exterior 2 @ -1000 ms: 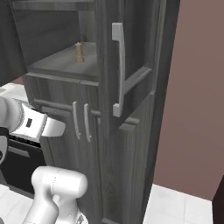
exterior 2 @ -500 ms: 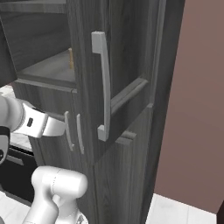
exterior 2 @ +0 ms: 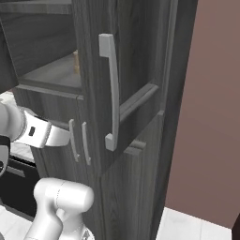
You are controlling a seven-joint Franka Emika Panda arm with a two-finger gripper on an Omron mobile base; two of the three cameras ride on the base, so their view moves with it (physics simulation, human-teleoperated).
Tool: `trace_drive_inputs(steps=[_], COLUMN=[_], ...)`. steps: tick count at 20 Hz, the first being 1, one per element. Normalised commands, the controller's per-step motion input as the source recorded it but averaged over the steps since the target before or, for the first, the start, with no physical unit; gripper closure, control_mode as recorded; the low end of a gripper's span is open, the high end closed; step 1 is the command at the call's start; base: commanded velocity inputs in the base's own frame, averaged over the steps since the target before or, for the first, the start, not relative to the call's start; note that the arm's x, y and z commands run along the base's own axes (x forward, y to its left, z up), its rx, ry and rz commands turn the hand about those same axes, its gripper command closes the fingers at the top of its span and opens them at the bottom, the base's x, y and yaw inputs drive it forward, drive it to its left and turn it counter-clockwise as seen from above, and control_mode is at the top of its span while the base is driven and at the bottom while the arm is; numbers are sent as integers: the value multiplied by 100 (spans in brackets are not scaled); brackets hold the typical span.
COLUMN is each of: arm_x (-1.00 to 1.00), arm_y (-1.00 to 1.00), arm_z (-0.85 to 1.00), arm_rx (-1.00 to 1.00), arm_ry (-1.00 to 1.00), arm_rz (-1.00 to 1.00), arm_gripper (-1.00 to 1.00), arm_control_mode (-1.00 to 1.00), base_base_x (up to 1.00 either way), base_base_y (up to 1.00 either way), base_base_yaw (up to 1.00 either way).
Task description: Take 2 condiments from the cabinet and move them on the counter near the stove.Make sure the condiments are lined up with each other, next to each other.
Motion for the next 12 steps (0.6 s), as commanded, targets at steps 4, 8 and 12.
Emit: trace_drive_inputs(steps=[4,8,12], arm_x=[0,0,0], arm_y=[0,0,0], arm_z=[0,0,0], arm_rx=[0,0,0], arm_ry=[0,0,0], arm_rz=[0,0,0], arm_gripper=[-100,-100,-100], arm_control_mode=[100,100,100], base_base_x=[0,0,-3], base_base_y=[0,0,1], base_base_yaw=[0,0,6])
